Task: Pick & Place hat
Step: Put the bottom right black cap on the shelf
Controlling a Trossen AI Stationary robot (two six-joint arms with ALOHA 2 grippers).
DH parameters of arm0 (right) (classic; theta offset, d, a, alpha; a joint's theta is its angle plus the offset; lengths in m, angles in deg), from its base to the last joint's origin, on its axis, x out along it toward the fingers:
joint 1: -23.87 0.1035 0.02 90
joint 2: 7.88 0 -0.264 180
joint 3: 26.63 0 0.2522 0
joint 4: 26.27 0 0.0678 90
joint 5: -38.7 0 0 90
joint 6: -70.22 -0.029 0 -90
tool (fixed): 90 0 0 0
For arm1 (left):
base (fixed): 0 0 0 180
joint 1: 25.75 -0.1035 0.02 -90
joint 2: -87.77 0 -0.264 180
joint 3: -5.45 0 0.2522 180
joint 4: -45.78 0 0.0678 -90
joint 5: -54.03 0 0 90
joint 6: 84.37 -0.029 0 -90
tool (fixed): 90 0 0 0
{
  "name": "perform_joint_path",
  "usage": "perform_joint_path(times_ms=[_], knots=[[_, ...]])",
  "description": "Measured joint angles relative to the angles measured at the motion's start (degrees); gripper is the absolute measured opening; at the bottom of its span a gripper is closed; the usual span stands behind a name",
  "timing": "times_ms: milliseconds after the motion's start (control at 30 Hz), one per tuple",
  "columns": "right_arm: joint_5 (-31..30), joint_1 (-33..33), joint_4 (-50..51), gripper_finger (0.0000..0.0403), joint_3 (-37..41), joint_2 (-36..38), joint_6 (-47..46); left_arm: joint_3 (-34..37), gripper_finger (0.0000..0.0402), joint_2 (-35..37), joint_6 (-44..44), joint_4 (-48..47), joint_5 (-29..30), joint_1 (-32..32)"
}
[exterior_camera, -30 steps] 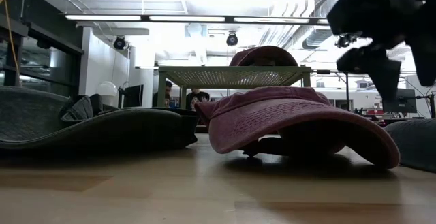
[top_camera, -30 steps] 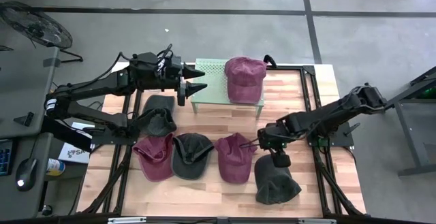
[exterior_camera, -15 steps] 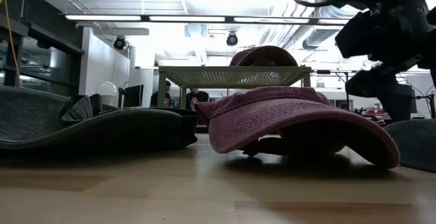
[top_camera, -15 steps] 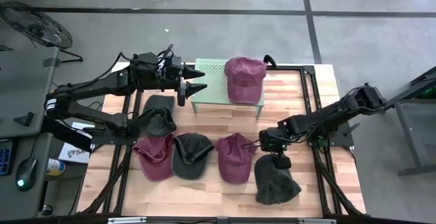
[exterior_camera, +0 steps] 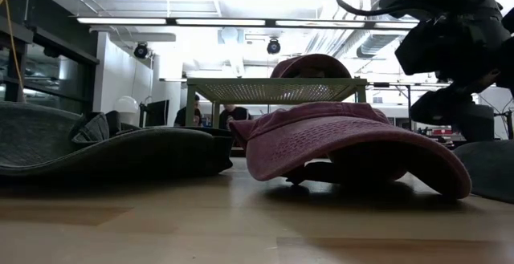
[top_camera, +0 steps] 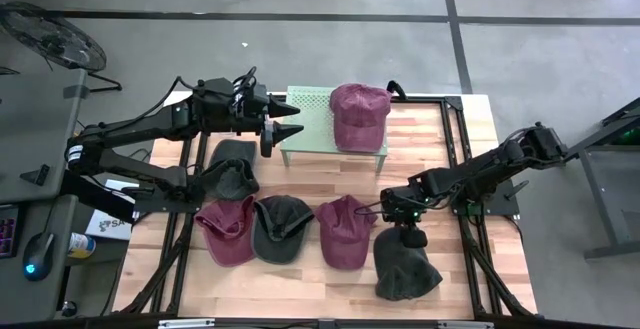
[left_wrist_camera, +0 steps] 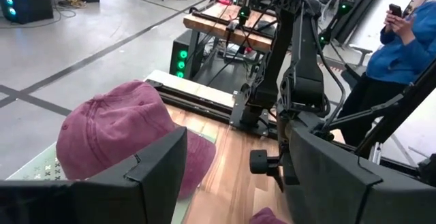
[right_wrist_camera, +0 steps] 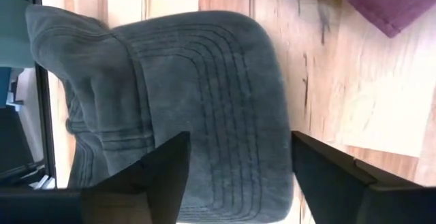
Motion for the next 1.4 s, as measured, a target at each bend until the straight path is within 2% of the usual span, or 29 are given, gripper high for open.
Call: perform_joint_path(times_ms=[400,733,933,1200,1300,1400], knots=[[0.6,0.0,0.0,0.0089,0.0,0.0,0.6,0.0,0.0252,0.0,0.0,0.2,0.0,0.0],[3.1,0.0,0.0,0.0006,0.0,0.0,-1.0,0.0,0.0252,0.0,0.4,0.2,0.0,0.0],[7.5,0.0,0.0,0.0001,-0.2,0.0,-5.7,0.0,0.0252,0.0,0.6,0.3,0.0,0.0],[5.8,0.0,0.6,0.0001,-2.8,0.9,-7.9,0.0,0.0252,0.0,1.3,0.6,0.0,0.0],[5.8,0.0,0.6,0.0013,-2.7,0.9,-6.6,0.0,0.0252,0.0,1.5,0.6,0.0,0.0],[5.8,0.1,0.6,0.0043,-1.6,0.9,-6.2,0.0,0.0252,0.0,1.5,0.5,0.0,0.0]])
